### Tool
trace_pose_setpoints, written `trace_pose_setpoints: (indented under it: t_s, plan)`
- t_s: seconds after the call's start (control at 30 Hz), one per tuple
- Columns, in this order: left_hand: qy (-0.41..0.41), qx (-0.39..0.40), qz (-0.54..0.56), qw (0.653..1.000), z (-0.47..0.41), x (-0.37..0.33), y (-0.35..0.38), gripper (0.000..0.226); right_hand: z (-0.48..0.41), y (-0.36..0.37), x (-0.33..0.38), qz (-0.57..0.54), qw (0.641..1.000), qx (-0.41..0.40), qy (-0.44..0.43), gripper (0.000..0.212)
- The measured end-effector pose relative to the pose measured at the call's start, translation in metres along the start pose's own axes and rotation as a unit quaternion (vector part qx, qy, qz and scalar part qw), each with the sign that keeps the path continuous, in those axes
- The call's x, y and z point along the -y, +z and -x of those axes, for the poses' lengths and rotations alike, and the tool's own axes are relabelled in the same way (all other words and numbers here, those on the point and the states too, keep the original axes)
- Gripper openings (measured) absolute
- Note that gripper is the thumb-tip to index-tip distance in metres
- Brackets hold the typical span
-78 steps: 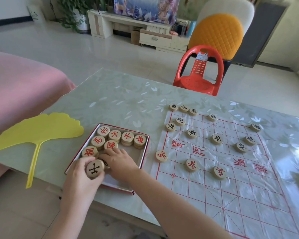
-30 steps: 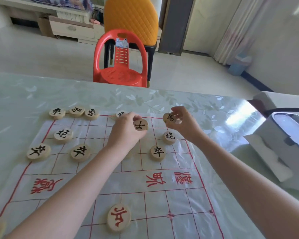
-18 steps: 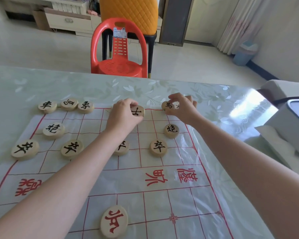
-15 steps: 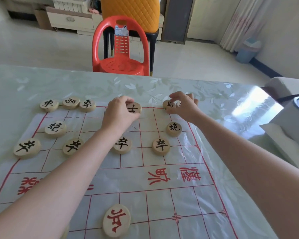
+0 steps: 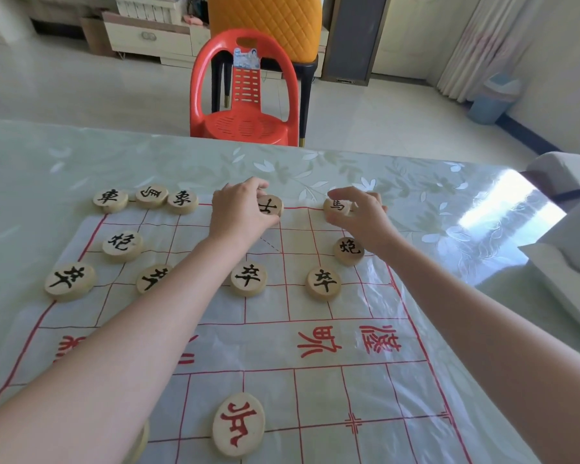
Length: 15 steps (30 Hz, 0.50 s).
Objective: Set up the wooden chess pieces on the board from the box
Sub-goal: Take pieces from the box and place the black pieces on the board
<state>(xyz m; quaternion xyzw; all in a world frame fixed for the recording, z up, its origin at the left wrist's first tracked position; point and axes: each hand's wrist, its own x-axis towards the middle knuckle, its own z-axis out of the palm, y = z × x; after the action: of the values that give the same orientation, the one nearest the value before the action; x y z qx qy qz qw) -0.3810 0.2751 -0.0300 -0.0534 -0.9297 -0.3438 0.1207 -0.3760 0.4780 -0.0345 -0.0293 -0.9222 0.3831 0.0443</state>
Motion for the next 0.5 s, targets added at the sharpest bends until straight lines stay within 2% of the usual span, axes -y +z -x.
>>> trace_pose_setpoints:
  t_s: [0.13, 0.5]
  plan:
    - [0.025, 0.001, -0.091, 0.996, -0.016, -0.005, 0.007, 0.054, 0.013, 0.003, 0.006, -0.010, 1.000, -0.004, -0.025, 0.035]
    - [0.018, 0.000, -0.140, 0.990, -0.027, -0.001, 0.022, 0.040, 0.034, -0.001, 0.019, -0.001, 0.997, -0.006, -0.072, 0.030]
